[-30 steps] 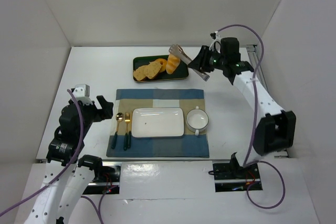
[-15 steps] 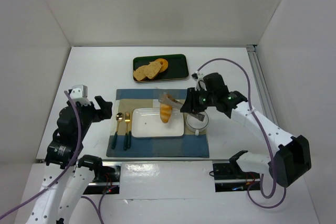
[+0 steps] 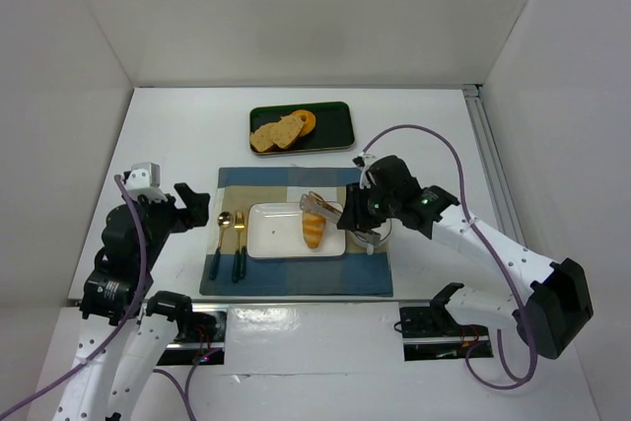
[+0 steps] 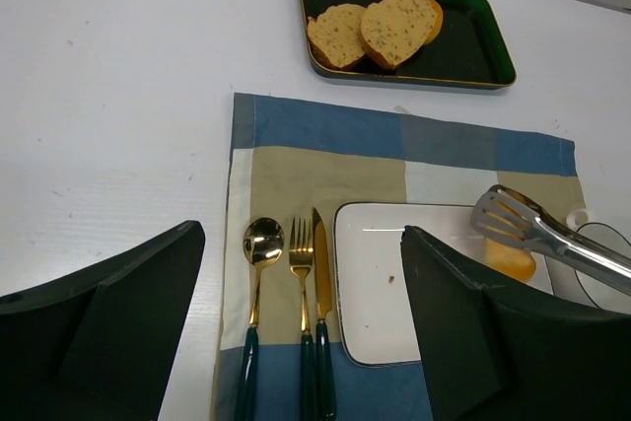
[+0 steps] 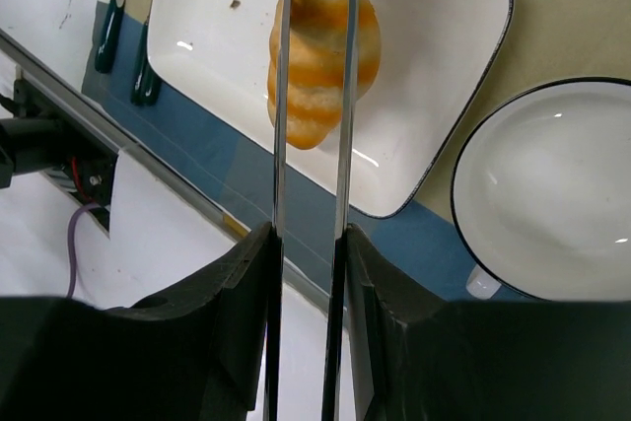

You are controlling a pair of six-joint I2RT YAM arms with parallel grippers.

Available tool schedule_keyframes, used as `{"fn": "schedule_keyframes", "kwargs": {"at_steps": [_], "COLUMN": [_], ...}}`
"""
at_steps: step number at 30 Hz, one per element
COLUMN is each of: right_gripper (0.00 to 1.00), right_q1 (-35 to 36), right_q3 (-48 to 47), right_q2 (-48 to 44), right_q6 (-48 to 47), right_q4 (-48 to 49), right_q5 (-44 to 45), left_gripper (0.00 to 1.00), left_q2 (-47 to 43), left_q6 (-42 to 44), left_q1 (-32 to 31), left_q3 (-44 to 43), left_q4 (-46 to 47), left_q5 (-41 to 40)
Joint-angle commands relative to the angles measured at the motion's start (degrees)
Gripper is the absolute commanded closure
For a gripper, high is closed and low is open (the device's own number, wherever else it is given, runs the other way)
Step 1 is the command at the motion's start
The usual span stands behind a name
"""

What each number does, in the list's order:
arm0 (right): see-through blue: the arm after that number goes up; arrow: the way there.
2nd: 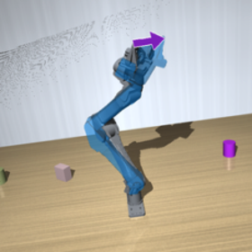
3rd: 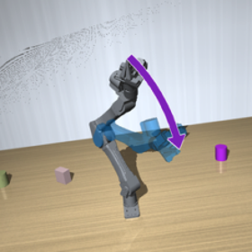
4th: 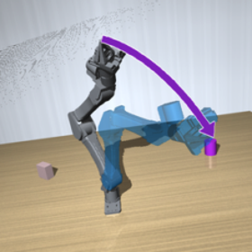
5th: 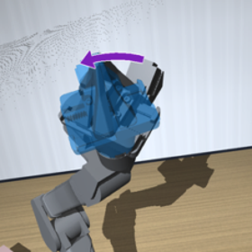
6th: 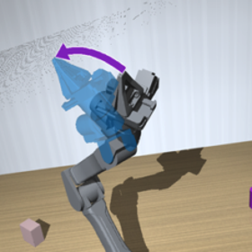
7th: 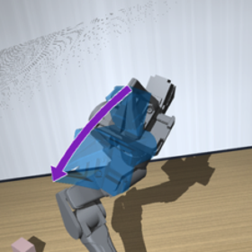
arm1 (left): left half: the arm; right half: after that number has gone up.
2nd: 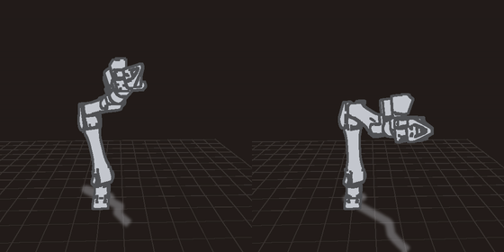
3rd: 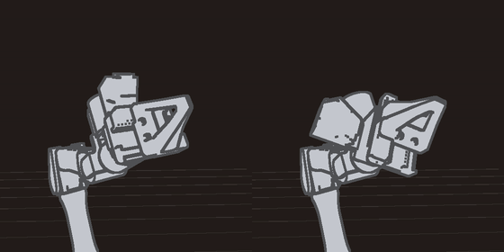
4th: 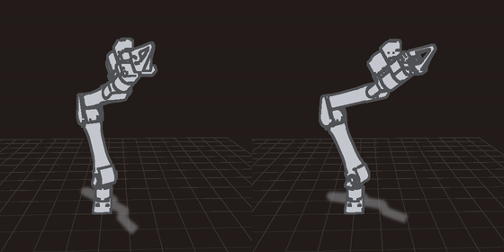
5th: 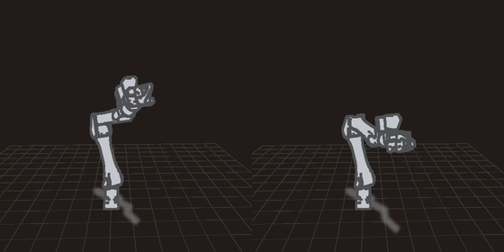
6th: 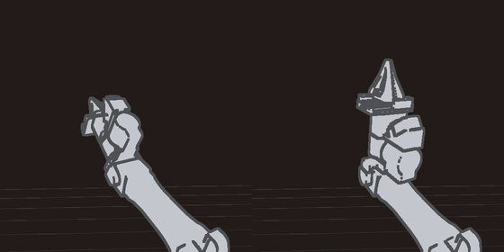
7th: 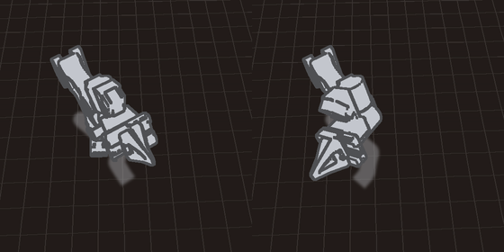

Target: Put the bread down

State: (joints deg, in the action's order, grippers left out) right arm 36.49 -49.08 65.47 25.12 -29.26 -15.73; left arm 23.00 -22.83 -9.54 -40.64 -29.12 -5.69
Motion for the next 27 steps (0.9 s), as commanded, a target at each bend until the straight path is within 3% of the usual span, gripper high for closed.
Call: {"fn": "schedule_keyframes", "kwargs": {"at_steps": [1,11,20,27], "right_gripper": [0.69,0.68,0.53,0.46], "right_q1": [1.57,3.32,3.32,3.32], "right_q3": [0.21,0.82,2.49,3.55], "right_q2": [-2.37,-0.52,0.53,1.06], "right_q6": [1.95,2.56,4.23,4.76], "right_q4": [2.1,2.79,4.56,6.32], "right_q5": [2.54,3.68,3.69,3.69], "left_gripper": [0.06,0.06,0.06,0.06], "left_q2": [-0.94,-0.94,-0.94,-0.94], "left_q6": [-0.55,-1.08,-1.08,-1.08], "left_q1": [-0.22,-0.22,-0.22,-0.22], "left_q3": [-2.34,-1.81,-1.81,-1.81], "left_q4": [0.56,0.56,0.56,0.56], "left_q5": [0.6,0.6,0.6,0.6]}}
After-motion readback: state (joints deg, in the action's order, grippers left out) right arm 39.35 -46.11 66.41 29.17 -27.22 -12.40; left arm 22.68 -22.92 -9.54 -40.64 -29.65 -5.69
